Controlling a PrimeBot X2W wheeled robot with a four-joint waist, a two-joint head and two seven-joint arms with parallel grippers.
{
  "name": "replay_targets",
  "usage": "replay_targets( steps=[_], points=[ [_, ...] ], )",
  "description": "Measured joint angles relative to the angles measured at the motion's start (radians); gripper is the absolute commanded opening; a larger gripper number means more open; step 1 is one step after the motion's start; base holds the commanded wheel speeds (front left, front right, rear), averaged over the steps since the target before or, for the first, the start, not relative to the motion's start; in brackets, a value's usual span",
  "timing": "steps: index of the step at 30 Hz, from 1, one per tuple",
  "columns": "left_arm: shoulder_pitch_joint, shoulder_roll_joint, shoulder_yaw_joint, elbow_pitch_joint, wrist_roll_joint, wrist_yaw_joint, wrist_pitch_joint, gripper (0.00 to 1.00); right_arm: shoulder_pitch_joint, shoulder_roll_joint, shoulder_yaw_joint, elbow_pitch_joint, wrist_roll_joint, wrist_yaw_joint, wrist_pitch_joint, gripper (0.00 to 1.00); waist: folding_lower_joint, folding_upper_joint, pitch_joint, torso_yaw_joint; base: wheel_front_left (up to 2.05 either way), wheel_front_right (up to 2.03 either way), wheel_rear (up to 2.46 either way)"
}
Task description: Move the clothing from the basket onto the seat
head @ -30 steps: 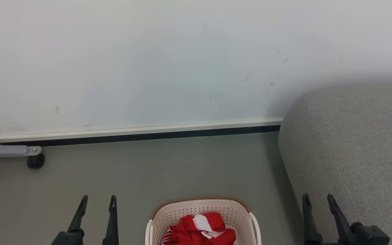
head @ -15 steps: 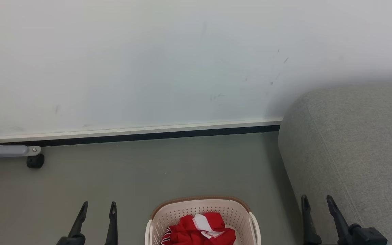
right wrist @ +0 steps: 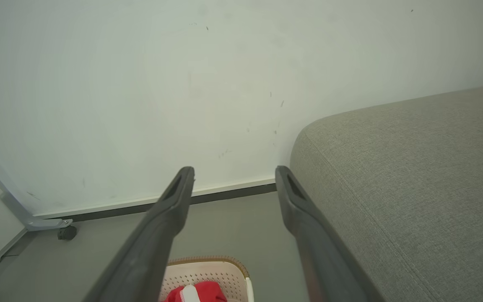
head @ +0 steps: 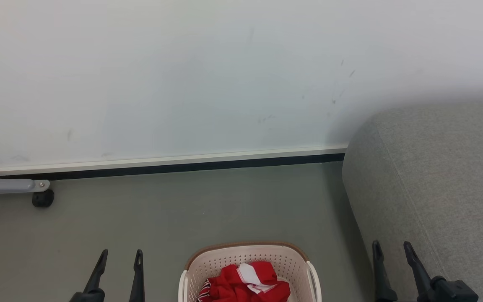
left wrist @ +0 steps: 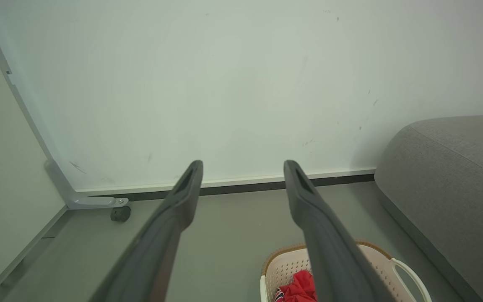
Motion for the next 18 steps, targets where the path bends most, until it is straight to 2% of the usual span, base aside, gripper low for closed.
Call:
replay_targets(
  steps=[18],
  points=[
    [-0.002,-0.001,-0.012,0.003,0.002,-0.002,0.0,1.0,0.007,0.006,-0.002,0.001,0.0,0.003,0.0,1.0,0.0,0.0,0.032,-0.006,0.0,0.0,0.0]
  ],
)
